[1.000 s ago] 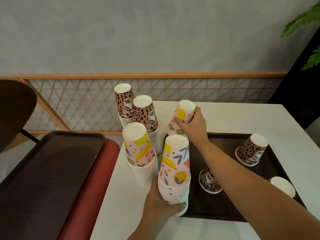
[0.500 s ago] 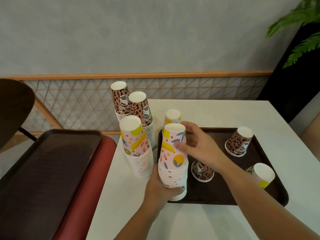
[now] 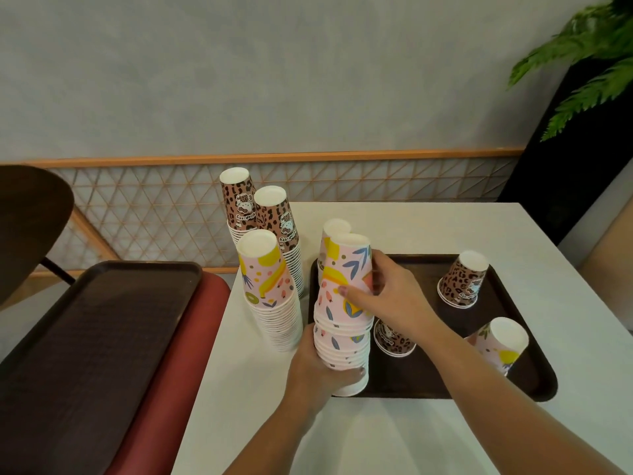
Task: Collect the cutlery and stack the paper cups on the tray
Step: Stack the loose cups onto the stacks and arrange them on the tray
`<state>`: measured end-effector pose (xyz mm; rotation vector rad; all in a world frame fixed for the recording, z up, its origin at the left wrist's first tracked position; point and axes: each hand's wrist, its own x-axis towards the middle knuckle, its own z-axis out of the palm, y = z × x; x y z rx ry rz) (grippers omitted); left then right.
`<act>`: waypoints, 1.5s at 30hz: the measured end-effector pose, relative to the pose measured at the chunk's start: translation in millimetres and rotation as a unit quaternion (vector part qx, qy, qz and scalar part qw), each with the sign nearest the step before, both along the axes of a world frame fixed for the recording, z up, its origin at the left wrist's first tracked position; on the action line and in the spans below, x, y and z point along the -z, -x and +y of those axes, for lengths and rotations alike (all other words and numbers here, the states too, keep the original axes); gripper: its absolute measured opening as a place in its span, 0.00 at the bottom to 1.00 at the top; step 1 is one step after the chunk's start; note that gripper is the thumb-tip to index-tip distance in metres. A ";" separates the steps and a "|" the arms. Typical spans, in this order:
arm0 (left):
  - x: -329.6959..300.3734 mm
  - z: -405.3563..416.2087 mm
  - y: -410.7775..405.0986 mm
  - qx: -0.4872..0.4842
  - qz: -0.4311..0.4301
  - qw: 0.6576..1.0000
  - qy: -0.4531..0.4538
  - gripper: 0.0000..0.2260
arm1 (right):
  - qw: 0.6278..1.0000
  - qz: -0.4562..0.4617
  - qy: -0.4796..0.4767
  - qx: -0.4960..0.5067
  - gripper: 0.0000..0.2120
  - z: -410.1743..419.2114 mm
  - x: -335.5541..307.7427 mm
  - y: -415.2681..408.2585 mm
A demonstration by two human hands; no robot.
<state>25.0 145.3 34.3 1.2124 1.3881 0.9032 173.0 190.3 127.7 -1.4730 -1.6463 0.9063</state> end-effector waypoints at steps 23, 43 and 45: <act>13.2 14.0 8.5 0.007 0.026 0.999 0.023 0.43 | 0.977 0.076 -0.112 0.164 0.25 123.2 18.3 8.2; 5.2 14.3 -7.0 -0.006 0.046 0.999 0.002 0.40 | 0.998 0.030 0.051 -0.034 0.27 7.7 27.3 10.1; 5.1 14.2 -8.6 -0.004 0.051 0.999 -0.002 0.39 | 0.998 0.017 0.053 -0.033 0.26 6.1 27.4 7.9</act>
